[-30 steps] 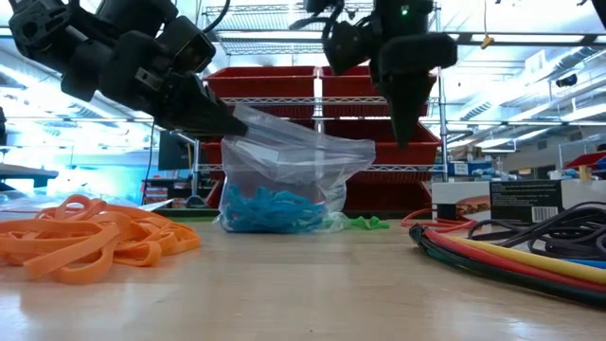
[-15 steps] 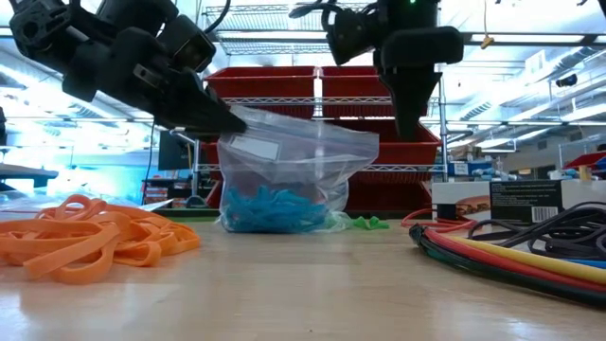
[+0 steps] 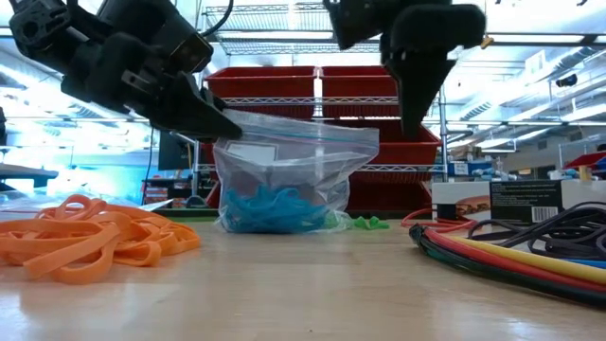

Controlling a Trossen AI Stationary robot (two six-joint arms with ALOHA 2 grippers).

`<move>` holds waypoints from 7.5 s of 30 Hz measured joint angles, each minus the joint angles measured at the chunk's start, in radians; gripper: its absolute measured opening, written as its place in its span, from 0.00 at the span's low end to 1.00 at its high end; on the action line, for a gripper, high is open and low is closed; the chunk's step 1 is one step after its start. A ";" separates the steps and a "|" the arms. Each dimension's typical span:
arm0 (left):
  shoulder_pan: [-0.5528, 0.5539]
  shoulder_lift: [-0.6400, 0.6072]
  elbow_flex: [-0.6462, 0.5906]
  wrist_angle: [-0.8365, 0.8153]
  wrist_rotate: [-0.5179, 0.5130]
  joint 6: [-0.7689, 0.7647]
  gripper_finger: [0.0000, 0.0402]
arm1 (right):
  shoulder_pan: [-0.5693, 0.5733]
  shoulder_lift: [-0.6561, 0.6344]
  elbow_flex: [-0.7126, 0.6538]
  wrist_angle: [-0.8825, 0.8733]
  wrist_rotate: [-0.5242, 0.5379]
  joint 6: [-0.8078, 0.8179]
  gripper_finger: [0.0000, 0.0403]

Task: Sort rubber bands
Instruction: Put the transparent zip bag on the middle right of the table, then open the transparent zip bag

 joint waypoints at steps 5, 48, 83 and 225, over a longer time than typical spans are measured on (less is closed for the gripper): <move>0.002 0.000 0.016 0.018 -0.003 0.052 0.01 | 0.052 0.000 0.000 0.000 0.012 0.059 0.10; 0.323 -0.094 0.474 -0.635 0.252 0.259 0.00 | 0.508 0.002 -0.227 -0.176 0.262 1.144 0.07; 0.199 0.673 1.006 -0.090 0.385 -0.020 0.00 | 0.873 -0.009 -0.216 -0.216 0.258 1.607 0.00; -0.059 -0.457 -0.078 -0.418 -0.106 -0.119 0.54 | -0.066 -0.098 -0.480 0.060 0.609 0.825 0.00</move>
